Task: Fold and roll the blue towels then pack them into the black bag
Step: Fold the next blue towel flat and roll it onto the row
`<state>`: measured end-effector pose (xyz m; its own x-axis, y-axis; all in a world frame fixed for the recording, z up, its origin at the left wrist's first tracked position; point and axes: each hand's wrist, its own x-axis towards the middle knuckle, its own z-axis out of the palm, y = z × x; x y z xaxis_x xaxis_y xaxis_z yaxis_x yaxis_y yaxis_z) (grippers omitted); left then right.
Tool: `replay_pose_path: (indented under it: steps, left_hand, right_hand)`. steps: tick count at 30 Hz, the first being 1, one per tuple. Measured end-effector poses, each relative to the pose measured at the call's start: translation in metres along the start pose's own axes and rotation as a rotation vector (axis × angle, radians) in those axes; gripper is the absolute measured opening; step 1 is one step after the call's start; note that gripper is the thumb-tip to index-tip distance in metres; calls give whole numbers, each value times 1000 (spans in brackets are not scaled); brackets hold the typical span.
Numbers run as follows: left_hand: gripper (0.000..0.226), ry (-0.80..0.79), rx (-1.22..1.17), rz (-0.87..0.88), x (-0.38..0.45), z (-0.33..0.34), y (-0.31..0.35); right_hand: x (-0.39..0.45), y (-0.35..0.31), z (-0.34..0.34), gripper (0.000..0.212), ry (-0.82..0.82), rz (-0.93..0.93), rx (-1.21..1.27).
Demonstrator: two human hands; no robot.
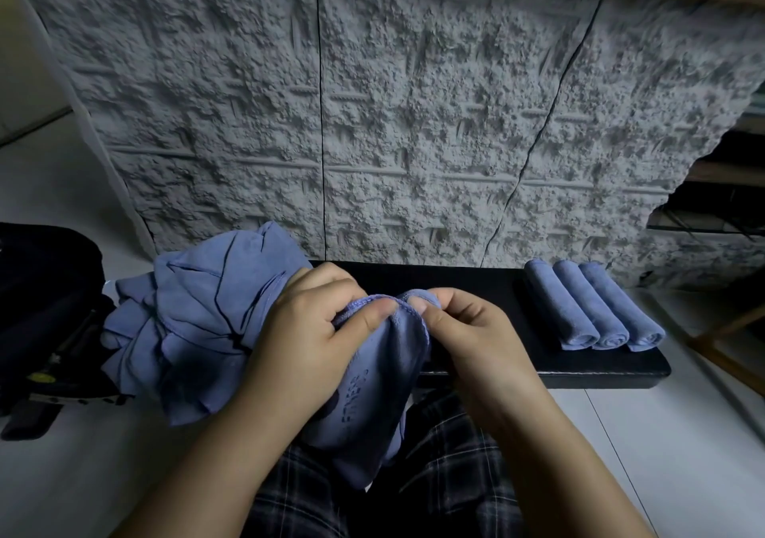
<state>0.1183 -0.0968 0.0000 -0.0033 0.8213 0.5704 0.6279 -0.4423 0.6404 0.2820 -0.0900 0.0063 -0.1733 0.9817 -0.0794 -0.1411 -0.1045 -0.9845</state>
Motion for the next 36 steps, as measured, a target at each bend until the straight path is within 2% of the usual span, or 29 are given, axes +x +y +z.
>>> replay_pose_path:
  steps: [4,7,11,15,18,20,23,29,33,36]
  left_hand:
    - [18,-7,-91,18,0,-3,3]
    - [15,-20,-111,35,0,-2,6]
    - [15,-148,-54,23,-3,1,7]
    - [8,-177,-47,-87,-4,4,3]
    - [19,-133,-87,-133,-4,3,2]
    - [5,-113,-133,-135,-3,1,5]
    - [1,-122,-210,-161,-4,0,10]
    - [18,-158,-319,-196,-11,7,14]
    - [5,-143,-326,-211,-10,7,15]
    - [5,-115,-307,-218,-10,6,16]
  right_hand:
    - [-1,-1,0,9,16,25,58]
    - [0,0,-2,13,99,17,46]
    - [-1,0,0,17,141,-83,-102]
    - [-2,0,0,19,126,-143,-188]
    - [-2,2,-1,11,97,-134,-212]
    - [-1,3,-2,11,94,-142,-239]
    - [-3,0,-2,14,45,-171,-265]
    - [-9,-5,5,28,-140,-198,-308]
    - [-11,-9,6,31,-180,-205,-332]
    - [-11,-9,7,32,-198,-218,-366]
